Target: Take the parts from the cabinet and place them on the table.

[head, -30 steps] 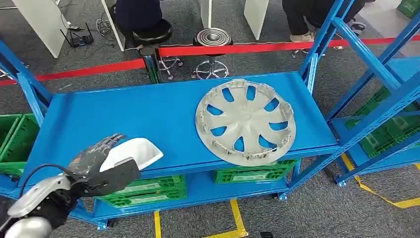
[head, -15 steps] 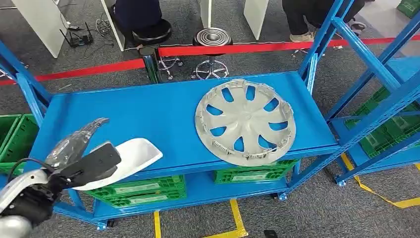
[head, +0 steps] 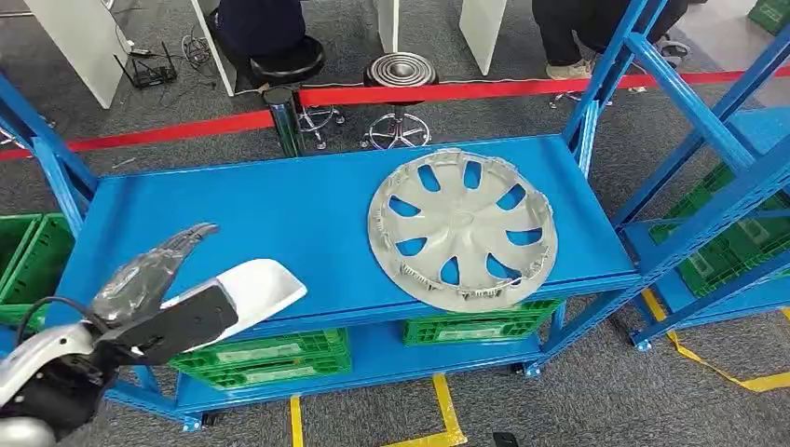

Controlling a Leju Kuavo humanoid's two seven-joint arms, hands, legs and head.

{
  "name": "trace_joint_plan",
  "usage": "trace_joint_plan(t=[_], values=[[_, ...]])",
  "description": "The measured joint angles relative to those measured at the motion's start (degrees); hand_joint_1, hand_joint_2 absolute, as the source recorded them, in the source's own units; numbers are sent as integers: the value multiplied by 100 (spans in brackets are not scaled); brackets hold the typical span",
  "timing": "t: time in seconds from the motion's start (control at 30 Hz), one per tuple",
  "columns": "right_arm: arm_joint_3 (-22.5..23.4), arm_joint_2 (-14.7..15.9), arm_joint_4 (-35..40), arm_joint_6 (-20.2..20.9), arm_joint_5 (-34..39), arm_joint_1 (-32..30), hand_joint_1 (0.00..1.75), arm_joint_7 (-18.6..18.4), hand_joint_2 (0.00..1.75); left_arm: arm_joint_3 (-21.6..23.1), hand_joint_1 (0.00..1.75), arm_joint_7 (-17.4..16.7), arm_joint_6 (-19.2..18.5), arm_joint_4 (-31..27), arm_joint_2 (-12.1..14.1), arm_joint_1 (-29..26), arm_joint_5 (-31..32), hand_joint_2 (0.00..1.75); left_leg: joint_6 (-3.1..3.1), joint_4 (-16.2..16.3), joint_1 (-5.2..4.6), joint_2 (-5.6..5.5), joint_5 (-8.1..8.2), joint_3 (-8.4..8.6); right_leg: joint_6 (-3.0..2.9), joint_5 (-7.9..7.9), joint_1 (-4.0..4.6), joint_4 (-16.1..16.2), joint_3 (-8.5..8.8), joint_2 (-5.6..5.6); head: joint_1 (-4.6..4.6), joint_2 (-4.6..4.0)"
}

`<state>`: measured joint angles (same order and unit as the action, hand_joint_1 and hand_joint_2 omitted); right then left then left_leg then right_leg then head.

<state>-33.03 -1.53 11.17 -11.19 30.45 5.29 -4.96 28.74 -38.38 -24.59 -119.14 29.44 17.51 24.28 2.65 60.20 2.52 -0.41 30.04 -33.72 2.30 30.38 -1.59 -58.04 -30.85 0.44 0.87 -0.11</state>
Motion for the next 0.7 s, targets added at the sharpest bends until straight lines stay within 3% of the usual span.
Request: trace_joint_plan(t=[0.37, 0.7], values=[[-87, -72, 2, 61, -125, 7, 0, -57, 175, 175, 0, 0, -77, 398, -177, -113, 26, 175, 0, 0, 0, -27, 0, -1, 5, 4, 0, 3, 5, -14, -2, 0], [-319, -135, 2, 116, -284, 65, 0, -227, 175, 516, 0, 0, 219, 1266, -381, -37, 94, 175, 0, 0, 0, -50, 0, 0, 5, 4, 0, 5, -2, -22, -4, 0]])
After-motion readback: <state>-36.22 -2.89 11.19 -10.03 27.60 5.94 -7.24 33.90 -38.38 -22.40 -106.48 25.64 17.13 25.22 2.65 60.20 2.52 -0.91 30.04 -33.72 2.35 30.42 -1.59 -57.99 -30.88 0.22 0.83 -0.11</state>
